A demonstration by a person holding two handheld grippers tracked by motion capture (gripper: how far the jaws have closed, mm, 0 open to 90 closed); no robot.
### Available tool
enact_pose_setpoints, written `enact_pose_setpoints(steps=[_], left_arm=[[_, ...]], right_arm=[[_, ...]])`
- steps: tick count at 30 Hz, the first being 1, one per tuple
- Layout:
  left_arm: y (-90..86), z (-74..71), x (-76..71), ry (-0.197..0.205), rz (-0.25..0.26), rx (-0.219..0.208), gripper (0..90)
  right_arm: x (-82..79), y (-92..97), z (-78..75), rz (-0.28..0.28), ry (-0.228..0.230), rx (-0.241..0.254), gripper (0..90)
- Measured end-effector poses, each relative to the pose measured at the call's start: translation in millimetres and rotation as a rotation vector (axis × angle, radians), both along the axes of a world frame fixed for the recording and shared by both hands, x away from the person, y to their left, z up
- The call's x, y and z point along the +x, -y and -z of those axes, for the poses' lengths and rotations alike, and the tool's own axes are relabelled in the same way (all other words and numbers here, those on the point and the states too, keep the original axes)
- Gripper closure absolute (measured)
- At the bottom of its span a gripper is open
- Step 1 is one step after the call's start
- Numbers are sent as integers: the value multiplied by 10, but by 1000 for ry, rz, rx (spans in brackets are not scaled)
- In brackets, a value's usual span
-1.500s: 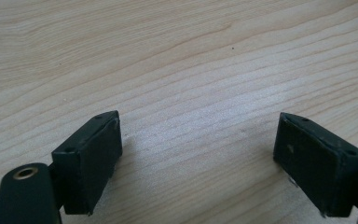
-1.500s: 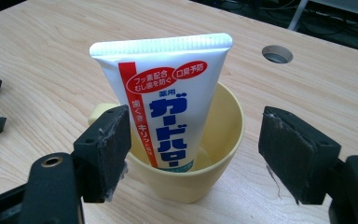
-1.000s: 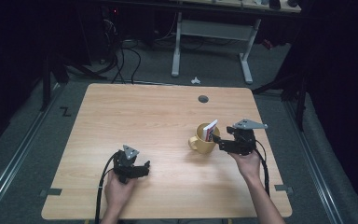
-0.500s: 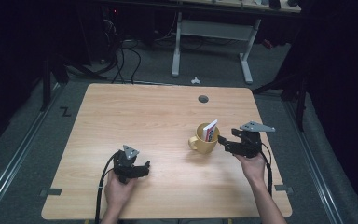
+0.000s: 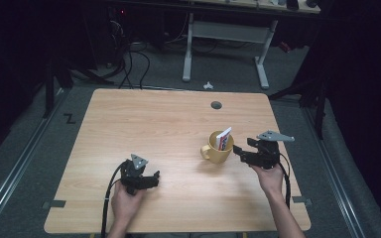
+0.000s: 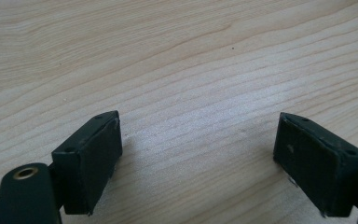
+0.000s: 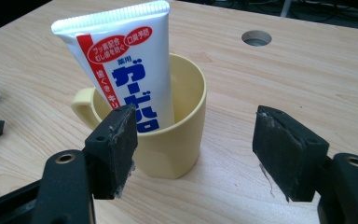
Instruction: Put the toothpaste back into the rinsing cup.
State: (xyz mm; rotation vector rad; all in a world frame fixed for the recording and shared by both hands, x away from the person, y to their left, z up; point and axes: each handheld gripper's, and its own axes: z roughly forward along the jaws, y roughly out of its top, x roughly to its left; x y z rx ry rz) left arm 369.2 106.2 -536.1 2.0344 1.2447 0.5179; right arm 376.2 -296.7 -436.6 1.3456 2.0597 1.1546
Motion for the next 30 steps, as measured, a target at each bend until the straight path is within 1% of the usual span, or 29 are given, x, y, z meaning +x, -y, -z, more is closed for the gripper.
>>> enact_pose_setpoints(steps=[7,13,22,30], left_arm=[[-1,0,0,0,1,1,156],[0,0,0,0,0,0,157],[0,0,0,0,0,0,157],[-1,0,0,0,1,1,156]], right_arm=[[2,2,47,1,-10,1,315],[-16,25,97,15,-15,11,318],[-35,56,166,25,-24,6,321],[-48,68,225,36,-32,13,323]])
